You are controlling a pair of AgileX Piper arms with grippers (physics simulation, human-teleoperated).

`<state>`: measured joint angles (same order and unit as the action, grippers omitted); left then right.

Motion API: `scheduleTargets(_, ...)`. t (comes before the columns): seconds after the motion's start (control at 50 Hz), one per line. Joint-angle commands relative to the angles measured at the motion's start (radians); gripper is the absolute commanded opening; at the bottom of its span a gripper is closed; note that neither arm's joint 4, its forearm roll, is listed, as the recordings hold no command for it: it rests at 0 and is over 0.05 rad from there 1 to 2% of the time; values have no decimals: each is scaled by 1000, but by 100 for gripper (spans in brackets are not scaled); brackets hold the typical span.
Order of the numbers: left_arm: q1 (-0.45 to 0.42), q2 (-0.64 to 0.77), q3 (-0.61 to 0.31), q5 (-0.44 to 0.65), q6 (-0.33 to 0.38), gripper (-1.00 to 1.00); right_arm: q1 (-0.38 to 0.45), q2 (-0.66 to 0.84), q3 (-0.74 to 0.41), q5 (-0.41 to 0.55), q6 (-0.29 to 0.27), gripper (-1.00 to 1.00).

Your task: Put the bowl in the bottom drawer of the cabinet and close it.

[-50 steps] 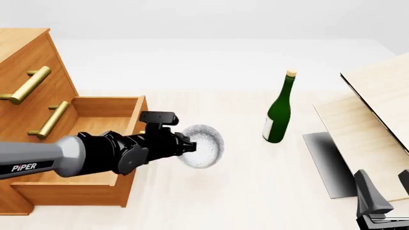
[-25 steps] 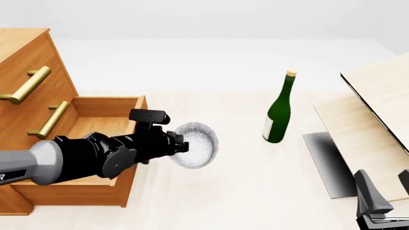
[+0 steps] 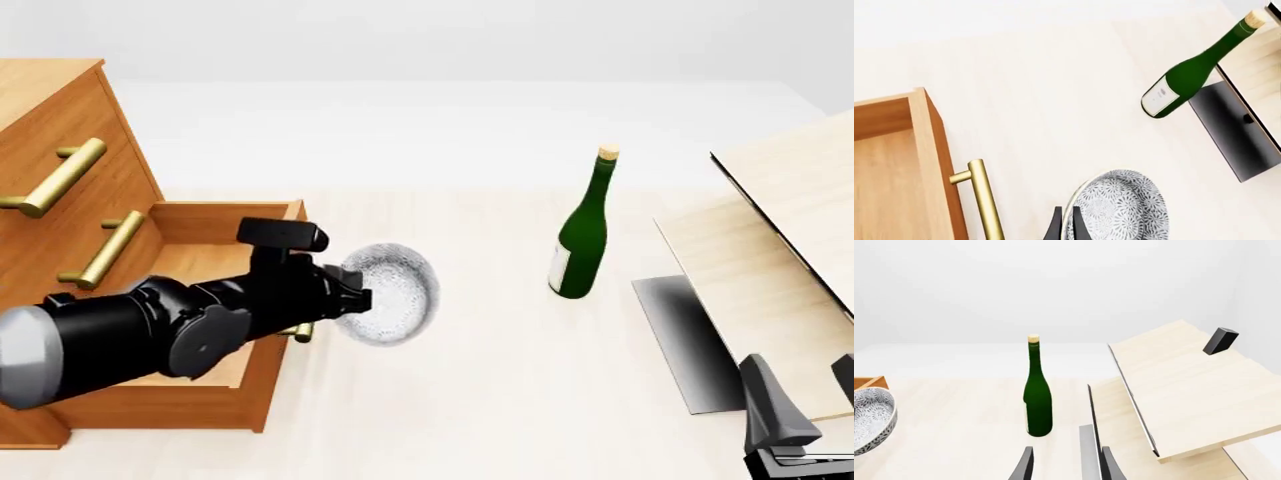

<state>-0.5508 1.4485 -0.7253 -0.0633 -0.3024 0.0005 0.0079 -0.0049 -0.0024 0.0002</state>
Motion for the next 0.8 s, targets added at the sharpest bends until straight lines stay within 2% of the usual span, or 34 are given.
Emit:
scheduleTargets(0.02,12,-54,16,16,16,-100,0,-1,1,0,0,100)
scheduleTargets(0.8,56,-208,47,80,30,-100,0,-1,1,0,0,100)
